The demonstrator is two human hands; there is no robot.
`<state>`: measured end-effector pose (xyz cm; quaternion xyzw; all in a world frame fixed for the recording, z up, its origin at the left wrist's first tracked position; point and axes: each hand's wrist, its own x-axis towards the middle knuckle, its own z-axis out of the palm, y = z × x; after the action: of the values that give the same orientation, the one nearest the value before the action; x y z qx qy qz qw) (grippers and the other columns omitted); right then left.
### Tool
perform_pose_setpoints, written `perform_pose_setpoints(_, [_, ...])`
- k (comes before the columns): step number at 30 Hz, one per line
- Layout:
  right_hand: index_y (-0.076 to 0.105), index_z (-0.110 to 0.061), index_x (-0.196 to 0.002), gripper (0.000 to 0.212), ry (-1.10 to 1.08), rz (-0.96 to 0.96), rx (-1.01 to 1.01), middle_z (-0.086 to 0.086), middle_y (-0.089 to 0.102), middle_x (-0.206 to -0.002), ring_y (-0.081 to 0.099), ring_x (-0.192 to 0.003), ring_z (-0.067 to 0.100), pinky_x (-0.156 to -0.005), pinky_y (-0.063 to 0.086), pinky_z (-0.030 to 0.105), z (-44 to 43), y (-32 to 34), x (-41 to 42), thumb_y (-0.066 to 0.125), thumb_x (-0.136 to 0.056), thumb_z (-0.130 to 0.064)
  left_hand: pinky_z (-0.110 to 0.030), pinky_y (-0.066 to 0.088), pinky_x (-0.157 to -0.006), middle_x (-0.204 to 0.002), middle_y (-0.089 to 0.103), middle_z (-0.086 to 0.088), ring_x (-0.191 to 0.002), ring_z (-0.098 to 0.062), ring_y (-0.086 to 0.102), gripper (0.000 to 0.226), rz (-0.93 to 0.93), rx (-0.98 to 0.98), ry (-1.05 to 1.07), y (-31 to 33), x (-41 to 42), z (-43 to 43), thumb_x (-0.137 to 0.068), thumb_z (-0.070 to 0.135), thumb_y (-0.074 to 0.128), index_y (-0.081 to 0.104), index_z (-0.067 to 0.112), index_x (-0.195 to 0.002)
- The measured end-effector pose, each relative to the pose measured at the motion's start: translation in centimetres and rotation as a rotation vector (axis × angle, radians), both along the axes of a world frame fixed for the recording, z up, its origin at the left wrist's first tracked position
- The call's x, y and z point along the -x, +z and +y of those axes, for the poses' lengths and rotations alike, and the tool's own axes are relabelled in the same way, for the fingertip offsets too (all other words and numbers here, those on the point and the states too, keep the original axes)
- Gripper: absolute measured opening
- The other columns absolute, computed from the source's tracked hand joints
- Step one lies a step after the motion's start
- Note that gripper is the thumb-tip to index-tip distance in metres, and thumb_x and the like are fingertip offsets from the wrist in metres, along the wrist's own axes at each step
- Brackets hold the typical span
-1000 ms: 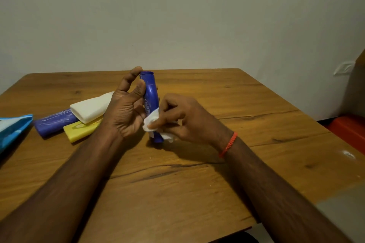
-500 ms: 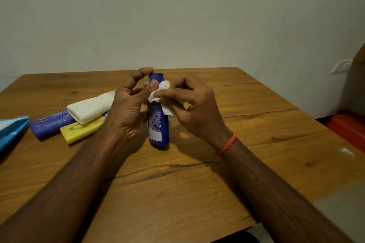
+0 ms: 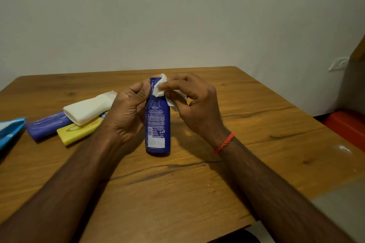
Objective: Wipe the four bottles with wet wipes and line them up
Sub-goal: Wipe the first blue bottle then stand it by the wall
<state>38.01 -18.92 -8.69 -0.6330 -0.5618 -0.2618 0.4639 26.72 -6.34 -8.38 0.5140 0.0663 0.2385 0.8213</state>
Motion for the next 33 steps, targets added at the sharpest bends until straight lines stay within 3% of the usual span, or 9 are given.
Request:
perform_pose_setpoints(7, [0.074, -0.008, -0.107, 0.022, -0.013, 0.033, 0.001, 0.01, 0.066, -0.104, 0.06, -0.098, 0.012, -0.083, 0.048, 0.011, 0.3, -0.3, -0.3, 0.076, -0.084, -0.009, -0.037, 0.056, -0.089, -0.101, 0.072, -0.006, -0.09, -0.018, 0.067, 0.031, 0.044, 0.048, -0.06, -0.4, 0.2, 0.3, -0.102, 0.027, 0.049, 0.065, 0.012, -0.125])
perform_pose_setpoints(11, [0.076, -0.009, -0.103, 0.02, 0.087, 0.087, 0.076, 0.007, 0.067, -0.098, 0.059, -0.093, 0.01, -0.079, 0.049, 0.014, 0.2, -0.2, 0.1, 0.076, -0.083, -0.007, -0.038, 0.06, -0.078, -0.097, 0.073, -0.008, -0.083, -0.02, 0.07, 0.031, 0.064, 0.156, -0.022, -0.7, -0.1, 0.7, -0.099, 0.028, 0.056, 0.065, 0.008, -0.121])
perform_pose_setpoints(13, [0.077, -0.01, -0.102, 0.021, 0.184, 0.097, 0.182, 0.006, 0.067, -0.097, 0.059, -0.093, 0.009, -0.08, 0.051, 0.02, 0.1, -0.1, 0.3, 0.078, -0.081, -0.007, -0.039, 0.06, -0.073, -0.101, 0.072, -0.011, -0.084, -0.022, 0.07, 0.037, 0.068, 0.205, -0.044, -0.5, -0.2, 1.1, -0.097, 0.03, 0.058, 0.062, 0.004, -0.124])
perform_pose_setpoints(18, [0.078, -0.016, -0.103, 0.022, 0.348, 0.053, 0.689, 0.002, 0.068, -0.108, 0.063, -0.103, 0.012, -0.082, 0.058, 0.035, 0.0, -0.2, 1.3, 0.08, -0.081, -0.016, -0.037, 0.061, -0.075, -0.115, 0.069, -0.012, -0.1, -0.02, 0.07, 0.06, 0.025, 0.245, 0.034, -0.2, -0.2, 1.9, -0.089, 0.034, 0.068, 0.054, 0.001, -0.137])
perform_pose_setpoints(21, [0.078, -0.017, -0.104, 0.023, 0.386, 0.076, 0.732, -0.001, 0.069, -0.109, 0.064, -0.104, 0.009, -0.083, 0.058, 0.034, -0.1, -0.2, 1.2, 0.08, -0.081, -0.018, -0.039, 0.061, -0.074, -0.116, 0.069, -0.011, -0.099, -0.02, 0.07, 0.062, 0.018, 0.249, 0.024, -0.3, -0.3, 1.8, -0.087, 0.035, 0.07, 0.053, 0.004, -0.139])
perform_pose_setpoints(23, [0.078, -0.017, -0.103, 0.024, 0.359, 0.066, 0.667, -0.002, 0.07, -0.107, 0.064, -0.101, 0.006, -0.084, 0.058, 0.029, -0.2, -0.1, 0.8, 0.081, -0.08, -0.017, -0.037, 0.061, -0.073, -0.115, 0.069, -0.01, -0.097, -0.02, 0.069, 0.064, 0.01, 0.262, 0.003, -0.3, -0.3, 1.7, -0.088, 0.035, 0.069, 0.051, 0.004, -0.141])
perform_pose_setpoints(27, [0.078, -0.012, -0.099, 0.021, 0.178, 0.045, 0.282, 0.003, 0.071, -0.096, 0.064, -0.087, 0.007, -0.077, 0.052, 0.019, 0.0, 0.0, 0.6, 0.083, -0.079, -0.014, -0.04, 0.06, -0.078, -0.112, 0.067, -0.012, -0.095, -0.023, 0.066, 0.065, 0.006, 0.285, -0.064, -0.3, -0.5, 1.6, -0.091, 0.039, 0.066, 0.049, 0.003, -0.143])
perform_pose_setpoints(31, [0.078, -0.011, -0.1, 0.018, 0.025, 0.186, -0.004, 0.002, 0.068, -0.093, 0.061, -0.085, 0.003, -0.073, 0.046, 0.011, 0.0, 0.3, 0.5, 0.08, -0.082, -0.012, -0.041, 0.061, -0.079, -0.102, 0.071, -0.011, -0.087, -0.024, 0.068, 0.05, 0.01, 0.27, -0.055, -0.6, -0.9, 0.8, -0.092, 0.034, 0.062, 0.058, 0.005, -0.133])
perform_pose_setpoints(33, [0.076, -0.009, -0.102, 0.018, 0.021, 0.256, -0.07, 0.004, 0.067, -0.095, 0.063, -0.088, 0.005, -0.072, 0.052, 0.014, -0.2, 0.3, 0.4, 0.077, -0.085, -0.012, -0.042, 0.058, -0.083, -0.105, 0.071, -0.011, -0.088, -0.023, 0.068, 0.045, 0.011, 0.231, -0.048, -0.6, -0.9, 0.4, -0.092, 0.034, 0.063, 0.062, 0.008, -0.129])
